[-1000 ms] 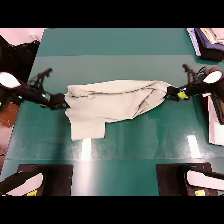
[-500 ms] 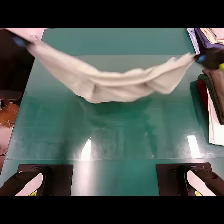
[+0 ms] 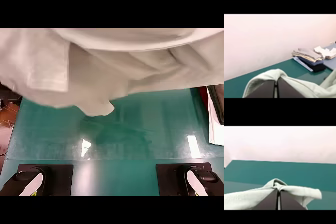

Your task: Fold the shirts.

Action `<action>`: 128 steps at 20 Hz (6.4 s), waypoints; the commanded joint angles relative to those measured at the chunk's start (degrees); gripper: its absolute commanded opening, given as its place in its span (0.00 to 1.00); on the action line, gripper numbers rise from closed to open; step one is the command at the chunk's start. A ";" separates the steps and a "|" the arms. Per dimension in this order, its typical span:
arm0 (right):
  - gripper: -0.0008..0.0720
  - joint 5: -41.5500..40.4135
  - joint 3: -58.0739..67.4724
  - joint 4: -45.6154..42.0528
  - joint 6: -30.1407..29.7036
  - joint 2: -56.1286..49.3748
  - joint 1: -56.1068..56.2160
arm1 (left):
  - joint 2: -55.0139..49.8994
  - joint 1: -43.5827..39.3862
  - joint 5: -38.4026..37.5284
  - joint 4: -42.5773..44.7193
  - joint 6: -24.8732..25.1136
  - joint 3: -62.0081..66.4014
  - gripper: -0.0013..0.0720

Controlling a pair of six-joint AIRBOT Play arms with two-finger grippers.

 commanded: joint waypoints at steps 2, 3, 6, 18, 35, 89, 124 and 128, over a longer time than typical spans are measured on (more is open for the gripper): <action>0.03 11.78 0.94 -4.74 9.01 -3.30 0.00 | -0.02 0.02 0.17 1.57 -1.20 -8.59 0.05; 0.03 16.28 0.92 -4.70 9.66 -5.79 0.00 | -0.68 0.02 -0.31 2.75 -1.22 -12.15 0.05; 0.03 26.80 0.79 -4.70 10.34 -16.13 0.11 | -7.04 0.02 -3.10 4.42 -1.79 -20.35 0.05; 0.75 9.55 0.83 -4.13 8.41 -46.99 -0.37 | -41.31 0.11 1.03 2.05 -4.81 -22.64 0.83; 0.61 13.14 0.81 -4.20 4.15 -40.44 -1.79 | -14.99 -0.44 8.02 1.86 -4.61 -81.26 0.67; 0.04 14.67 -24.41 0.46 -11.76 -48.96 -12.46 | -13.33 -10.49 2.99 7.91 -6.14 -60.17 0.05; 0.03 43.71 23.21 -17.68 6.51 -36.83 -12.48 | -19.80 -10.49 -11.72 30.84 -6.64 -15.04 0.05; 0.03 38.10 14.14 -17.64 6.36 -44.96 -12.48 | -32.26 -10.49 -7.45 30.77 -5.62 -15.04 0.05</action>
